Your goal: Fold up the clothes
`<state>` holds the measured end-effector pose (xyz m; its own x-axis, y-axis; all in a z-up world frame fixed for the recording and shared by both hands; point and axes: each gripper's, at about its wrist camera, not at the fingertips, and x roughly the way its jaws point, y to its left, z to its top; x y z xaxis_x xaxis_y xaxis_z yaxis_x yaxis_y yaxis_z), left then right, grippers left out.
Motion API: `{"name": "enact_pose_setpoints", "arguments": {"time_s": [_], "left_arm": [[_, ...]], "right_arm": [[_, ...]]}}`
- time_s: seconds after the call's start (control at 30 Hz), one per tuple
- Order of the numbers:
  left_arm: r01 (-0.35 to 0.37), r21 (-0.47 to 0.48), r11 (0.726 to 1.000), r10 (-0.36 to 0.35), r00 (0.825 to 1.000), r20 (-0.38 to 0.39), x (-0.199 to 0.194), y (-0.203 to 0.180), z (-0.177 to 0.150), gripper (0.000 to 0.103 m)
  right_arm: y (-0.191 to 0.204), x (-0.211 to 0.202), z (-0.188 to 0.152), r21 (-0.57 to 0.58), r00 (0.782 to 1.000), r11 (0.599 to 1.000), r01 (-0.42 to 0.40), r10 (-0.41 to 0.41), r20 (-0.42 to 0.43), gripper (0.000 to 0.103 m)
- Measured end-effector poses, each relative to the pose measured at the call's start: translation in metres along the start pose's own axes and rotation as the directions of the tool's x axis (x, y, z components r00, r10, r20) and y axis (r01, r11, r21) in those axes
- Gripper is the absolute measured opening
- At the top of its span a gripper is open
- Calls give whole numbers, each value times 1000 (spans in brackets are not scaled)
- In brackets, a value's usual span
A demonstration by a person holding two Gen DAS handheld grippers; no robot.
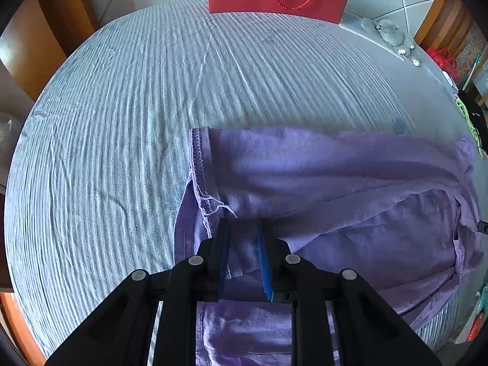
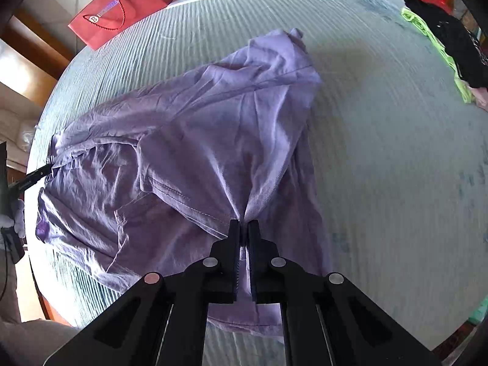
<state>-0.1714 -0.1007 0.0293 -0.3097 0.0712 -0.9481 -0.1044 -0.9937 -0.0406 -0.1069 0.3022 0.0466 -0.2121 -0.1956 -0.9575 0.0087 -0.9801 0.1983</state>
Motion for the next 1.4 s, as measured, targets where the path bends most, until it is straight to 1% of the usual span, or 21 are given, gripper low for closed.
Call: {"name": "enact_pose_setpoints", "arguments": {"time_s": [0.1, 0.13, 0.17, 0.23, 0.3, 0.37, 0.4, 0.5, 0.57, 0.63, 0.7, 0.73, 0.8, 0.83, 0.9, 1.03, 1.1, 1.17, 1.27, 1.33, 1.4], "left_arm": [[2, 1, 1000, -2, 1000, 6, 1, -1, 1, 18], [3, 3, 1000, -3, 1000, 4, 1, 1, -1, 18], [1, 0, 1000, -1, 1000, 0, 0, 0, 0, 18], [-15, -17, 1000, 15, 1000, 14, -9, 1, 0, 18], [-13, -39, 999, 15, 999, 47, -24, 1, -4, 18], [-12, -41, 999, 14, 998, 68, -38, -6, -10, 18], [-11, -38, 999, 14, 997, 76, -45, -11, -13, 18], [-13, -24, 1000, 15, 995, 94, -59, -33, -23, 18], [-12, -22, 1000, 14, 995, 101, -66, -48, -35, 18], [-13, -18, 1000, 15, 994, 109, -70, -62, -46, 18], [-29, -8, 1000, 30, 993, 117, -71, -69, -64, 18], [-23, -15, 1000, 24, 993, 115, -71, -73, -71, 18], [16, -34, 999, -12, 993, 116, -67, -76, -79, 19], [26, -40, 999, -21, 993, 119, -65, -79, -82, 25], [47, -50, 998, -40, 991, 124, -60, -84, -88, 31], [43, -129, 991, -28, 993, 115, -58, -87, -102, 31], [39, -150, 988, -21, 993, 119, -63, -97, -105, 31], [8, -166, 986, 14, 991, 132, -68, -113, -106, 31], [-49, -233, 971, 87, 984, 153, -73, -147, -103, 35], [-62, -298, 953, 118, 978, 175, -75, -175, -102, 37], [-94, -365, 926, 171, 968, 184, -76, -209, -102, 37]], "right_arm": [[-24, -1, -16, 46, 998, 997, 69, -68, -17, 5], [-30, -2, -20, 54, 998, 997, 63, -62, -15, 6], [-34, -7, -24, 72, 1000, 997, 27, -28, 4, 7], [-38, -23, -33, 83, 998, 996, -44, 39, 58, 13], [-39, -32, -40, 57, 997, 998, -38, 33, 76, 23], [-40, -38, -47, 33, 996, 999, -28, 25, 82, 29], [-41, -39, -50, 23, 996, 999, -26, 24, 84, 30], [-46, -32, -50, 20, 996, 998, -58, 57, 73, 30], [-47, -31, -47, -4, 994, 996, -89, 89, 67, 30], [-54, -36, -37, -42, 991, 992, -121, 124, 56, 30], [-51, -31, -35, -92, 989, 987, -135, 140, 47, 30], [-50, -31, -35, -106, 989, 985, -133, 138, 46, 30], [-51, -35, -35, -120, 989, 984, -133, 140, 52, 30], [-52, -37, -35, -127, 989, 983, -131, 139, 56, 30], [-51, -42, -34, -137, 991, 985, -109, 119, 68, 30], [-51, -43, -24, -196, 993, 976, -96, 108, 48, 31], [-54, -42, -14, -225, 994, 970, -94, 104, 34, 31], [-55, -46, 0, -275, 990, 954, -120, 136, 38, 31], [-55, -44, 25, -392, 985, 907, -154, 174, 17, 31], [-58, -38, 44, -489, 980, 854, -176, 197, -8, 31], [-63, -32, 62, -588, 974, 784, -199, 224, -31, 31]]}}
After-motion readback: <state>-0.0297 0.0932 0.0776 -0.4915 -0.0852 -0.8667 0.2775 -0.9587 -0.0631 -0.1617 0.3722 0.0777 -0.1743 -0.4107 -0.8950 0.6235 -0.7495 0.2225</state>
